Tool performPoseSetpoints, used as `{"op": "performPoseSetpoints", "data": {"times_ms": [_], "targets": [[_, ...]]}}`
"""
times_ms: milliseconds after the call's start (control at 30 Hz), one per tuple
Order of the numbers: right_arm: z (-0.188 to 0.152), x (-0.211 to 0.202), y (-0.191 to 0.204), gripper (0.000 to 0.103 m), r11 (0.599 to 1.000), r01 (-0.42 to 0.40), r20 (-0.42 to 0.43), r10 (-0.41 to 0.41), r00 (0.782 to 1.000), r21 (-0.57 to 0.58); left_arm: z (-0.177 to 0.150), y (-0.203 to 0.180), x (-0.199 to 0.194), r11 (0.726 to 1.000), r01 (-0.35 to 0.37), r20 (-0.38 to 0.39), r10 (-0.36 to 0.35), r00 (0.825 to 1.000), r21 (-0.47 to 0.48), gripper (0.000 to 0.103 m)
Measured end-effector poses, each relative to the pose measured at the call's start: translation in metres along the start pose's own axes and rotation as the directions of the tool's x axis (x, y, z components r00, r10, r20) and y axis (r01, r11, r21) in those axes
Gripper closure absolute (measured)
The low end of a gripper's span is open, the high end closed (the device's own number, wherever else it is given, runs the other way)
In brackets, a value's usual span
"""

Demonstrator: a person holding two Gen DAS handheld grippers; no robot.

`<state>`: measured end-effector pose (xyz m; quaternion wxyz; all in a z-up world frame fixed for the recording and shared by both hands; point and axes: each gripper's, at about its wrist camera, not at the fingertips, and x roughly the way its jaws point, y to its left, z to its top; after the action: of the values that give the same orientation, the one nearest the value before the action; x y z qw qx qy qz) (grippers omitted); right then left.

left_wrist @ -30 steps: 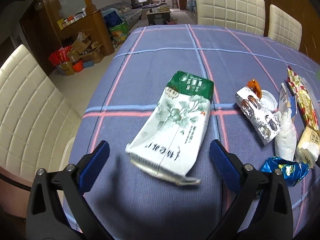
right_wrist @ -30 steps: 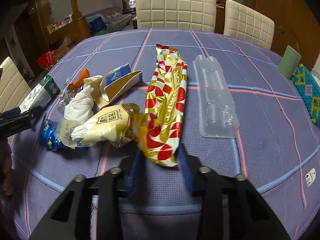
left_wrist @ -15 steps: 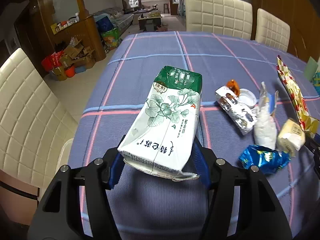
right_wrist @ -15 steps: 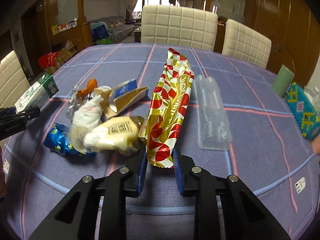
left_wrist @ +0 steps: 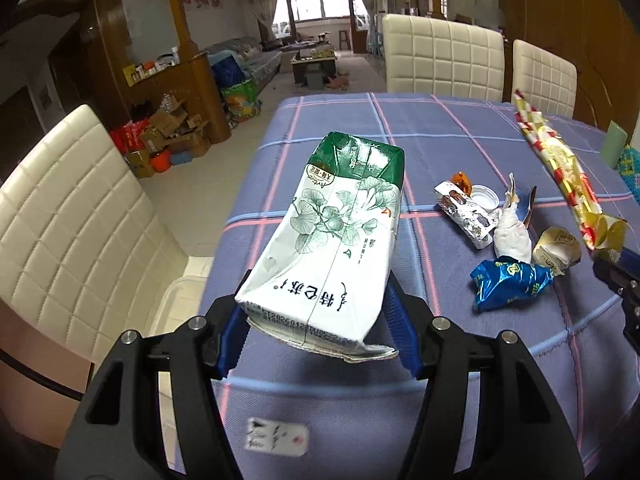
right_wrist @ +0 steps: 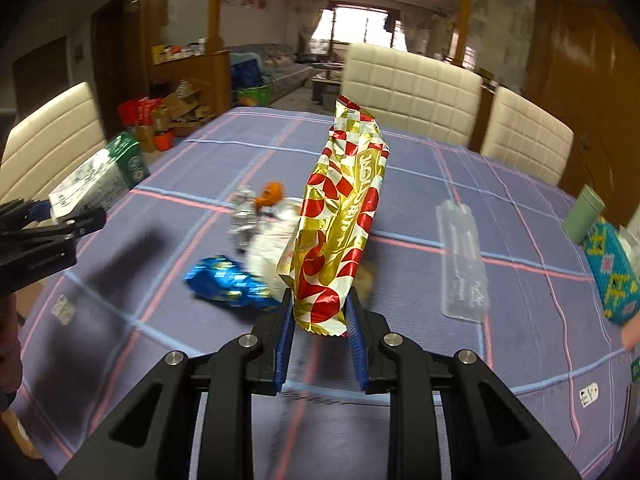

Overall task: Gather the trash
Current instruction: 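Carry the white-green carton with the left gripper into the bin and release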

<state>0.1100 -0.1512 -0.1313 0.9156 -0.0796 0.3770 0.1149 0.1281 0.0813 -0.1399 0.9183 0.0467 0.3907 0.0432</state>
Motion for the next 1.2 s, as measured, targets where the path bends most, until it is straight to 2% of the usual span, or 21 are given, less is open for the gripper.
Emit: {"op": "performPoseSetpoints", "data": {"times_ms": [267, 567, 833, 1200], "targets": [[0.008, -0.005, 0.050, 0.079, 0.989, -0.114, -0.012, 0.113, 0.994, -0.093, -0.017, 0.028, -0.025, 0.998, -0.034, 0.018, 0.035, 0.999, -0.043, 0.041], [0.020, -0.006, 0.104, 0.079, 0.960, -0.195, -0.018, 0.195, 0.981, -0.201, -0.039, 0.074, -0.040, 0.988, -0.082, 0.001, 0.083, 0.997, -0.133, 0.041], [0.026, -0.001, 0.156, 0.079, 0.921, -0.264, -0.032, 0.267, 0.963, -0.287, -0.054, 0.116, -0.044, 0.969, -0.148, -0.022, 0.147, 0.989, -0.198, 0.041], [0.034, 0.013, 0.199, 0.079, 0.873, -0.330, -0.070, 0.328, 0.942, -0.360, -0.070, 0.155, -0.034, 0.944, -0.211, -0.075, 0.198, 0.977, -0.254, 0.041]]}}
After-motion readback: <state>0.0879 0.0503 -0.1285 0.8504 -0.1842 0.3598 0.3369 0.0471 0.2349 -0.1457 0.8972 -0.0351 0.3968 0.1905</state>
